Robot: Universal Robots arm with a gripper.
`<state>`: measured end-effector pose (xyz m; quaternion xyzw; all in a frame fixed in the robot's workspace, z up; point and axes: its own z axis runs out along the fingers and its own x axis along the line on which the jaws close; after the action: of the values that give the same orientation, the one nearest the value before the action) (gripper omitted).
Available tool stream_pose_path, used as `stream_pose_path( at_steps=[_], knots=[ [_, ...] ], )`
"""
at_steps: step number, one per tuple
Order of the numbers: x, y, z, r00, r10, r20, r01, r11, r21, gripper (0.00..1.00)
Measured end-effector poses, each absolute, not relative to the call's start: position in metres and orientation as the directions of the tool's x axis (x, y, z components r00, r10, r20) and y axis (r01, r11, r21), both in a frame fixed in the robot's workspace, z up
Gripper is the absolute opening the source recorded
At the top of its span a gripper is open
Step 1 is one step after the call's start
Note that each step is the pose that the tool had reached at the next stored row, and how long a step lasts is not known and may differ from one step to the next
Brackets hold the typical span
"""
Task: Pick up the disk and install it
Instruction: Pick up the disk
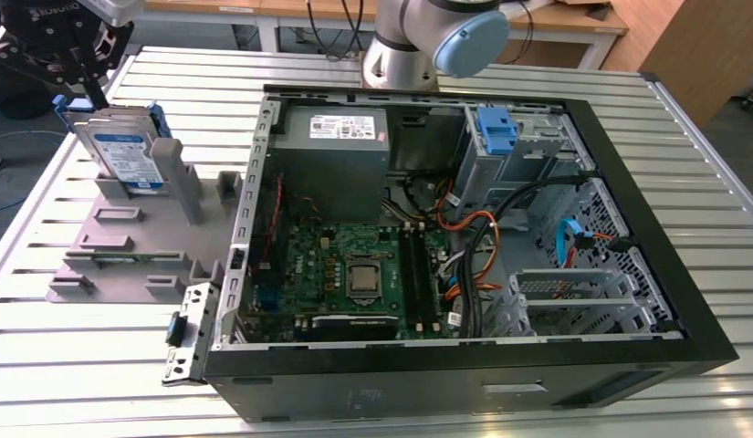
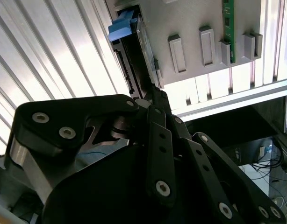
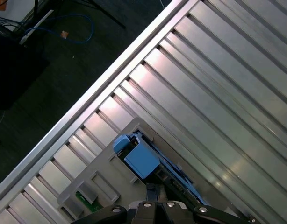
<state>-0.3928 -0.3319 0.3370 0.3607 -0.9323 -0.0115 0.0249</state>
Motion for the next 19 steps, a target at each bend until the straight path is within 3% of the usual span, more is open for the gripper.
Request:
stream_pose_path(
  at_steps=[19],
  knots=[
    [-0.3927, -0.332, 0.337, -0.726, -0.687, 0.038, -0.686, 0.727, 0.039, 0.11]
  ],
)
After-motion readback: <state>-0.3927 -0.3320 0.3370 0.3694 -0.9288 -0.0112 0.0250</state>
